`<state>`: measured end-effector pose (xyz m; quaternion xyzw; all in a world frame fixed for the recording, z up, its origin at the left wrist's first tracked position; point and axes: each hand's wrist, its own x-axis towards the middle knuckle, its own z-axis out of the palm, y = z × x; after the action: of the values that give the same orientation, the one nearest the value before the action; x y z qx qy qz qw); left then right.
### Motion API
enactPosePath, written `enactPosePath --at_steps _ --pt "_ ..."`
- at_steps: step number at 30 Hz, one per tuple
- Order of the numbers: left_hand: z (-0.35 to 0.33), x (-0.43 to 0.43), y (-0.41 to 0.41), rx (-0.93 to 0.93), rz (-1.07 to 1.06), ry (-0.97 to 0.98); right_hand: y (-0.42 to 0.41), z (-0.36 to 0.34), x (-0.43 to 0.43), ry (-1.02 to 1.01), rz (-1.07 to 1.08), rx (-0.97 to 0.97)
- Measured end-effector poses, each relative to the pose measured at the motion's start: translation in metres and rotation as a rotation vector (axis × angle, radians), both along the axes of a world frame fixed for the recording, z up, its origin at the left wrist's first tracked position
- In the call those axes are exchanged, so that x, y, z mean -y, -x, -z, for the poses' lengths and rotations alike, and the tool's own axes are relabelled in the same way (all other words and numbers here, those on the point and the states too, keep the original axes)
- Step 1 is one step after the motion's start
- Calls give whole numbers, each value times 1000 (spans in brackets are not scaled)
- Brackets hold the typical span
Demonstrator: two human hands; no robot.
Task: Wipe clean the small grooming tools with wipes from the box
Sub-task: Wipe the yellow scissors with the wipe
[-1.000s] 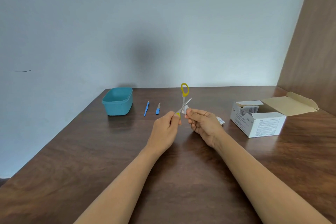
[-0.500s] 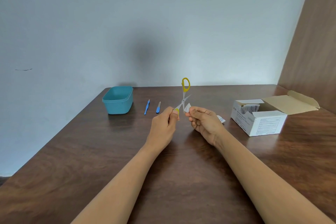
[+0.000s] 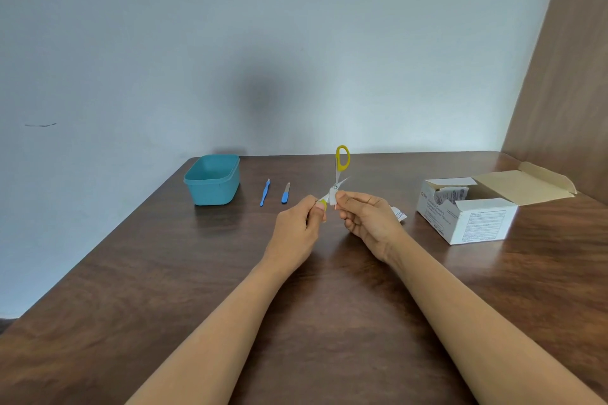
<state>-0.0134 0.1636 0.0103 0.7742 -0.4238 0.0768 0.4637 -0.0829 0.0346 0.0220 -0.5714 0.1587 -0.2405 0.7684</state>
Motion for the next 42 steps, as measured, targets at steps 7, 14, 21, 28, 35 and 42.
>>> enactPosePath --at_steps 7,14,21,28,35,42 --pt "2 1 1 0 10 -42 -4 6 -1 326 11 -4" --pt "6 2 -3 35 -18 -75 -5 8 -2 393 80 35" --pt "4 1 0 -5 -13 -64 -5 8 -5 206 91 29" --pt "7 0 -1 -16 -45 -33 -4 7 -11 404 117 42" --pt "6 1 0 -36 -59 7 -3 6 -7 303 76 10" --pt "5 0 -2 -72 -100 -5 -4 6 -12 388 116 65"
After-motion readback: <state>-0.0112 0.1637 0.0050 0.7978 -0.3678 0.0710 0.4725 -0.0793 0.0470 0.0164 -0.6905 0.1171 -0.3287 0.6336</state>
